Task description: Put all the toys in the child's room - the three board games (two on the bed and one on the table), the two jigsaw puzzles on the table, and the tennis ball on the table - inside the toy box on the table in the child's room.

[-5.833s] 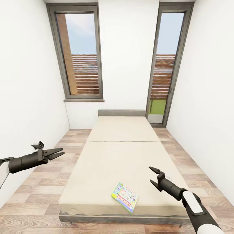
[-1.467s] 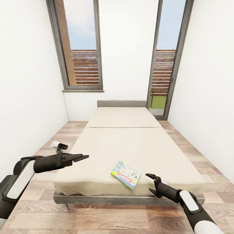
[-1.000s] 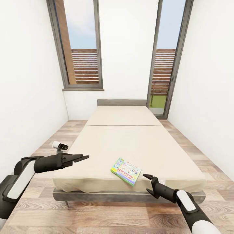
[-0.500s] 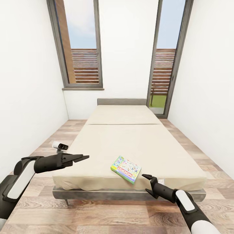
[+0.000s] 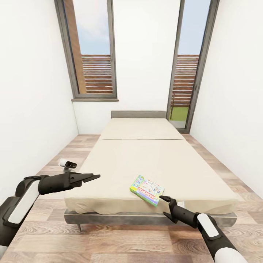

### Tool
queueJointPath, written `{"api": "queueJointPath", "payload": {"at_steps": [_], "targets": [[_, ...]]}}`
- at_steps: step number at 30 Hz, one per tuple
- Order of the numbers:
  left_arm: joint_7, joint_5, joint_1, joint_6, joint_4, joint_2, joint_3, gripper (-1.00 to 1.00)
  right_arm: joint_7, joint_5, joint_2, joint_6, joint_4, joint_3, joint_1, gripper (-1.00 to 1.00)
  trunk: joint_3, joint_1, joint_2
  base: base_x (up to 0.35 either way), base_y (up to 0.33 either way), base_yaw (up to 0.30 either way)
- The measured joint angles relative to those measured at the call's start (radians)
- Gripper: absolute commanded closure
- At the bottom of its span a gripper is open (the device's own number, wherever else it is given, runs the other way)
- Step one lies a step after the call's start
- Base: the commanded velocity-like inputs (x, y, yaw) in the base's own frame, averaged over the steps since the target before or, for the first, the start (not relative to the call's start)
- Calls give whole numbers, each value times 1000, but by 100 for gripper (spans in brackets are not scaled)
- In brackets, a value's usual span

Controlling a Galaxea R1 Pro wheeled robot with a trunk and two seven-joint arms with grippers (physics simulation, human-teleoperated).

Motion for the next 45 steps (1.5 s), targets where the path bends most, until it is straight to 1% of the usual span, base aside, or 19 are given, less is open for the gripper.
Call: {"api": "queueJointPath", "payload": {"at_steps": [12,19,27,43,44,45], "targets": [[0,0,0,0,0,0,1,-100,0,0,0,0,0,0,0,-100,0,0,0,0,100,0],[0,0,0,0,0,0,1,-100,0,0,0,0,0,0,0,-100,0,0,0,1,32,0],[0,0,0,0,0,-1,-2,-100,0,0,0,0,0,0,0,-100,0,0,0,109,78,0],[0,0,0,0,0,-2,-2,-100,0,0,0,0,0,0,0,-100,0,0,0,13,9,0],[0,0,0,0,0,-2,-2,-100,0,0,0,0,0,0,0,100,0,0,0,0,0,0],[0,0,0,0,0,-2,-2,-100,0,0,0,0,0,0,0,100,0,0,0,0,0,0]]}}
